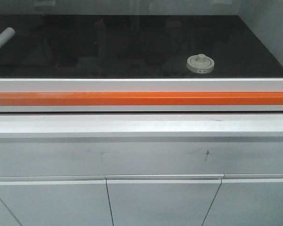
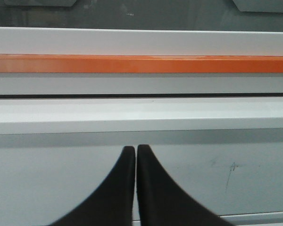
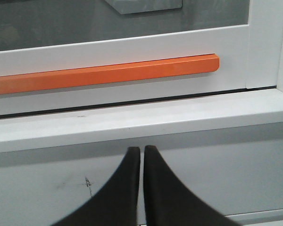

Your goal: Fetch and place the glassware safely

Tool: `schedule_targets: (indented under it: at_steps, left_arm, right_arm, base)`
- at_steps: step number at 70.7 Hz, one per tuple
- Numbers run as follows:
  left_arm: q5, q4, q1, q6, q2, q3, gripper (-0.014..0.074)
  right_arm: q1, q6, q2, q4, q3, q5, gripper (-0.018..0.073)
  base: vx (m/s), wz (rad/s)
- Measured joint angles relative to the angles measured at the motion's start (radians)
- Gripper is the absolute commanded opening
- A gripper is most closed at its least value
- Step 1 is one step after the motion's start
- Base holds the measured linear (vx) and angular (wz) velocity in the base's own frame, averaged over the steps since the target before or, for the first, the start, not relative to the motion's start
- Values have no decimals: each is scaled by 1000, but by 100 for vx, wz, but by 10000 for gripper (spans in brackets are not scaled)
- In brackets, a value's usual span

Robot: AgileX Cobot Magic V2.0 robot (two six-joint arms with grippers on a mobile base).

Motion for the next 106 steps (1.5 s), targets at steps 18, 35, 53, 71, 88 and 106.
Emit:
schedule_targets:
  at_steps: [18, 35, 53, 71, 88, 106]
  left_arm:
    - [0, 0, 0, 0, 0, 0, -7]
    - [0, 0, 0, 0, 0, 0, -7]
    - [0, 0, 0, 0, 0, 0, -7]
    - [0, 0, 0, 0, 0, 0, -7]
    - [0, 0, 0, 0, 0, 0, -7]
    - [-10, 0, 0, 0, 0, 0, -7]
  right_arm:
    - [0, 0, 0, 0, 0, 0, -3]
    - [0, 0, 0, 0, 0, 0, -3]
    - [0, 0, 0, 0, 0, 0, -3]
    - [0, 0, 0, 0, 0, 0, -3]
    - [0, 0, 0, 0, 0, 0, -3]
    - [0, 0, 0, 0, 0, -24, -3]
  base:
    - [0, 0]
    - [0, 0]
    - [0, 0]
    - [0, 0]
    - [0, 0]
    - [0, 0]
